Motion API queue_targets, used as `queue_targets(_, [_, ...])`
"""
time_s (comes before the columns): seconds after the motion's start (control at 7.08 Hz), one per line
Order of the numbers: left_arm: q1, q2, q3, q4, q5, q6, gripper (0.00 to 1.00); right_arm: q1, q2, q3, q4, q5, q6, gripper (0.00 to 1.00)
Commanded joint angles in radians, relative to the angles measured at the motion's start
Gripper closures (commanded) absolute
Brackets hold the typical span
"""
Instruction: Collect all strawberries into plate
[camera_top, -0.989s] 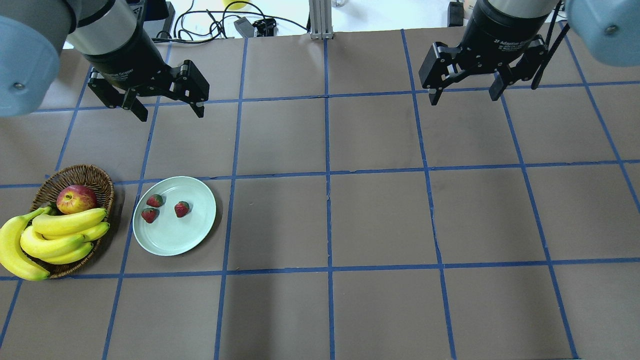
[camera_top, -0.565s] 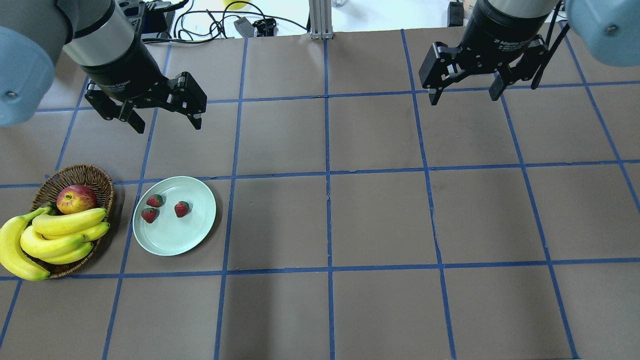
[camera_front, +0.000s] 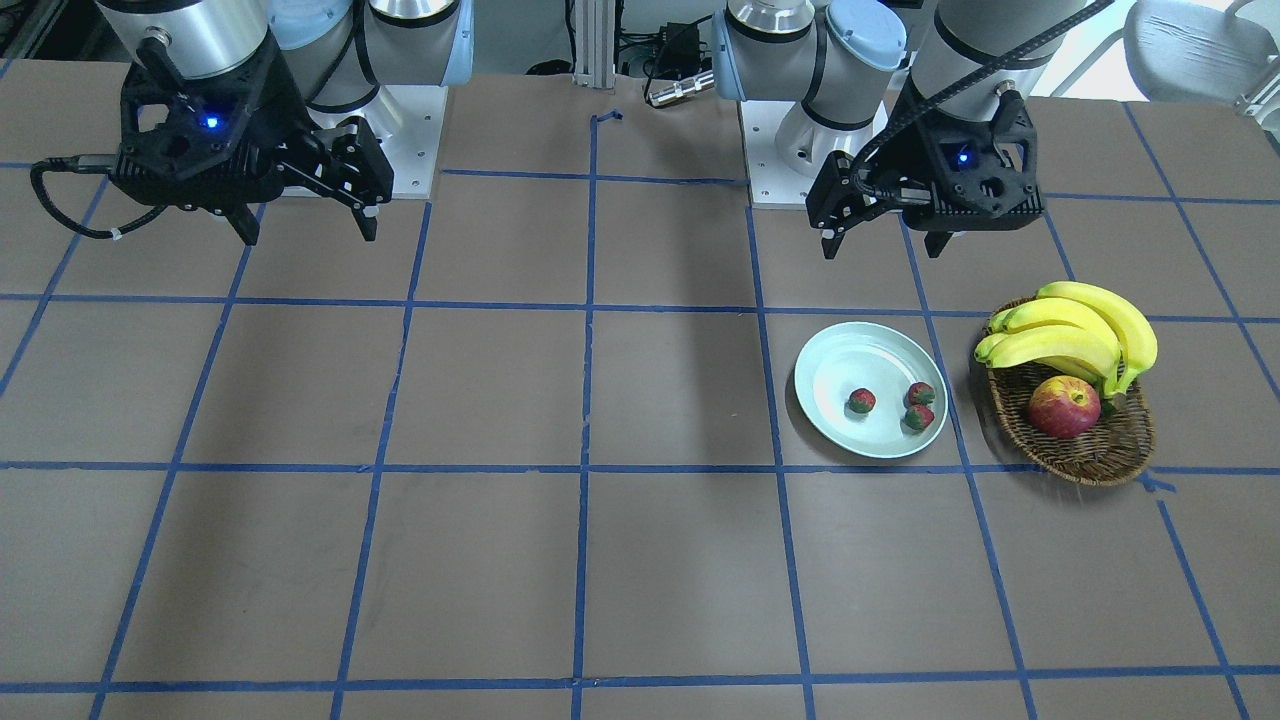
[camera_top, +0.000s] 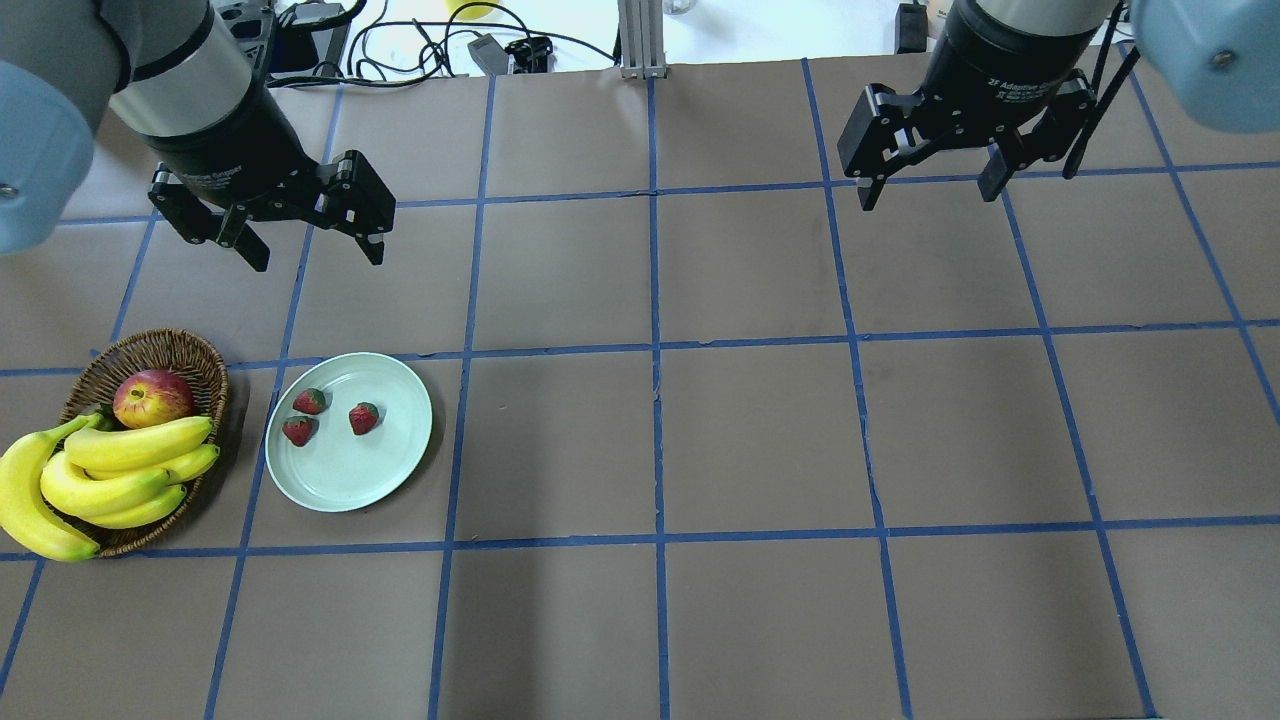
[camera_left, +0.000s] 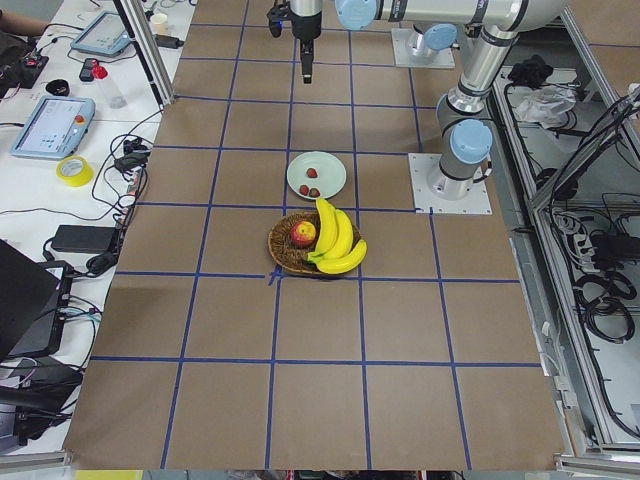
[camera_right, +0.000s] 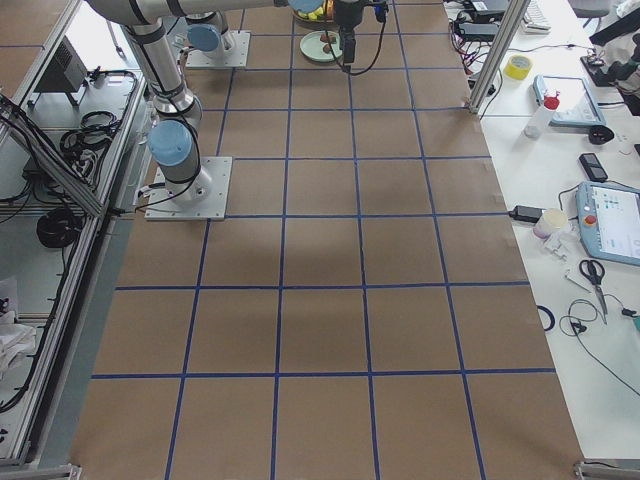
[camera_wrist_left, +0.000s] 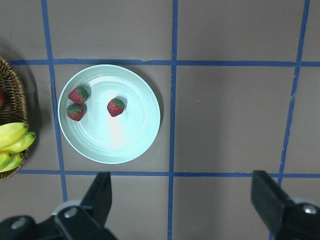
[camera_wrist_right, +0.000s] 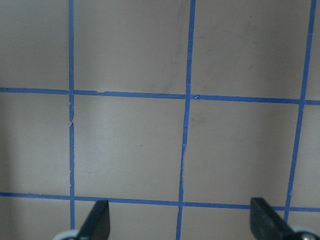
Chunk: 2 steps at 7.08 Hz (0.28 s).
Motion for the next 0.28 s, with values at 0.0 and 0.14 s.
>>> queue_targets(0.0, [0.007, 0.003, -0.006, -0.001, -0.001, -0.001, 0.0, 0.0, 0.0, 0.0, 0.0, 0.0, 0.0, 0.0])
queue_targets(0.14, [0.007, 0.009, -0.022, 0.002, -0.006, -0.001, 0.0, 0.0, -0.002, 0.0, 0.0, 0.0, 0.0, 0.0])
